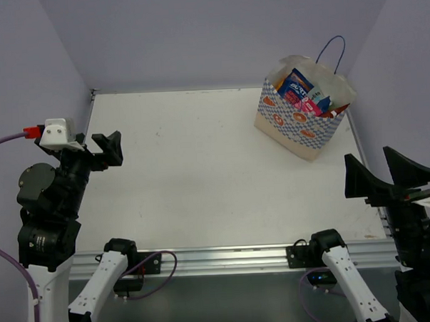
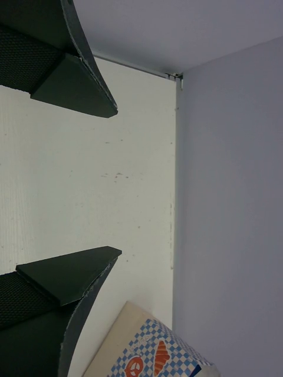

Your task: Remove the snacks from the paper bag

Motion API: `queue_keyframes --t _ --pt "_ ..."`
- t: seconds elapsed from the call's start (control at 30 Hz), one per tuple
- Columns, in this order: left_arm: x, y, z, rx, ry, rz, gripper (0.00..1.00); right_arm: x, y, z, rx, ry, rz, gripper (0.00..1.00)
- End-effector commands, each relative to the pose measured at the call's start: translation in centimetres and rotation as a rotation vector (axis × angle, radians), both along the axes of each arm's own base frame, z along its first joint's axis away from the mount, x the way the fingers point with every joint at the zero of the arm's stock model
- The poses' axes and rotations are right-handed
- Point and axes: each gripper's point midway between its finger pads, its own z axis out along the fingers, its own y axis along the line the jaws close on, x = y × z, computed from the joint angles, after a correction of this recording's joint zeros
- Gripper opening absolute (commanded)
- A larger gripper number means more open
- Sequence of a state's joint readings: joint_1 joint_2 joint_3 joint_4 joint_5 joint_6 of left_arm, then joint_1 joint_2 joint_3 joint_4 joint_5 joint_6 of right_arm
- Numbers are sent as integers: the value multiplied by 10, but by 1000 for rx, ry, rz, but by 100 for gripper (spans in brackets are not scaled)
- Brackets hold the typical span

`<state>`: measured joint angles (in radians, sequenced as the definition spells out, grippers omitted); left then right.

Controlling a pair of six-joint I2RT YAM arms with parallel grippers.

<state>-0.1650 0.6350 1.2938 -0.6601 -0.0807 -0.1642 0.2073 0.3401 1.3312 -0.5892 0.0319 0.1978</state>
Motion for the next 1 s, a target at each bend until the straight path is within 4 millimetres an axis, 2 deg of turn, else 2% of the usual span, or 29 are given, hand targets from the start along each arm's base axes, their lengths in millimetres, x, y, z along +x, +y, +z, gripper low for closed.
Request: queue_keyframes --t 0.0,0.07,0.13,0.2,0.33,0.37,0.43,0.47,0.57,0.6,0.67,0.77,0.8,0.83,0.87,0.97 --pt "1 -5 4 11 -27 -27 100 3 2 1 24 -15 13 99" --pt "1 -6 3 8 -28 -35 100 7 8 -2 32 -4 43 99" --pt "4 -9 -1 10 -18 -47 100 16 29 -10 -10 23 143 99" --pt "5 -12 -5 9 -10 -61 100 25 37 -18 6 64 178 99" --pt "9 -16 -15 8 10 -80 100 64 42 -48 96 225 163 99" --pt "10 -16 -17 6 13 -81 100 71 47 -52 64 238 179 99" --pt "11 -21 -24 2 29 -106 100 94 55 -64 47 312 192 99" --pt "11 -22 -27 1 34 -112 100 112 57 -73 43 365 182 99" --pt "12 -27 -35 -12 50 -131 100 139 53 -79 4 411 126 99" --pt "13 -30 -39 -16 60 -148 100 156 52 -83 -52 434 102 99" --pt "13 -32 -41 -22 63 -160 100 176 48 -88 -117 452 62 99" --pt "14 -37 -48 -28 77 -184 100 216 34 -105 -224 515 -12 98" --pt "14 -39 -50 -31 83 -193 100 224 32 -109 -244 526 -3 97" --pt "15 -39 -50 -32 84 -196 100 236 40 -119 -276 546 62 95" --pt "15 -40 -51 -34 87 -201 100 245 31 -121 -277 550 52 93" --pt "17 -43 -54 -34 98 -216 100 263 28 -138 -321 573 98 93"
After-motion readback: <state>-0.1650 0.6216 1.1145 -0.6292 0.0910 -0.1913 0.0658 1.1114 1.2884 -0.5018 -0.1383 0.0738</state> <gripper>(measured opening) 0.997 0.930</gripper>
